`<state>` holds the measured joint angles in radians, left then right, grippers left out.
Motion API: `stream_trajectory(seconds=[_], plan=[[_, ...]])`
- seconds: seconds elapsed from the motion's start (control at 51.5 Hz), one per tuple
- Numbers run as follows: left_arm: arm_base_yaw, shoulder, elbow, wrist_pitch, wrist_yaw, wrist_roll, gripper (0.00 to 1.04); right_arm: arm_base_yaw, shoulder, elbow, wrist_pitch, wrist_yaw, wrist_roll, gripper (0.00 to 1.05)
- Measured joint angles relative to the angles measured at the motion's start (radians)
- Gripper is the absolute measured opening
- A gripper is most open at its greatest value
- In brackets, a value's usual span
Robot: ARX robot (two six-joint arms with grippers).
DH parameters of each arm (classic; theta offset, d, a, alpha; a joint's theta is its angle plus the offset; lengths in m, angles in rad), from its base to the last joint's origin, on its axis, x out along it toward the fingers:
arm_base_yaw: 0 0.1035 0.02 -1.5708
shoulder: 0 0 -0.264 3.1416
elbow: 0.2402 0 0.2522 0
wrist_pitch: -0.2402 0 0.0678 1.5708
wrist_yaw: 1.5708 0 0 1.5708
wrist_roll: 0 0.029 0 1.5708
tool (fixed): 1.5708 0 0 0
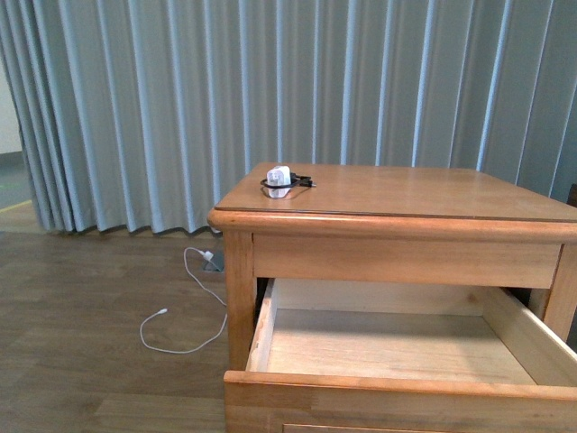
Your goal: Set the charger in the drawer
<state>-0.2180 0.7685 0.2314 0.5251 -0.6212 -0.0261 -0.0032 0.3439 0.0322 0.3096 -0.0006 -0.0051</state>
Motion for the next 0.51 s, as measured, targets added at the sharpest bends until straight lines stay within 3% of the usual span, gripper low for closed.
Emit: stream_trajectory(seconds=[0.214, 0.505], plan=[[-0.082, 0.392, 0.277, 0.039, 0.092, 0.029, 0.99, 0.0, 0.0, 0.0, 0.0, 0.0, 0.0, 0.97], [-0.092, 0.837, 0.74, -0.009, 0.204, -0.068, 0.99, 0.0, 0.0, 0.0, 0.0, 0.0, 0.0, 0.97]])
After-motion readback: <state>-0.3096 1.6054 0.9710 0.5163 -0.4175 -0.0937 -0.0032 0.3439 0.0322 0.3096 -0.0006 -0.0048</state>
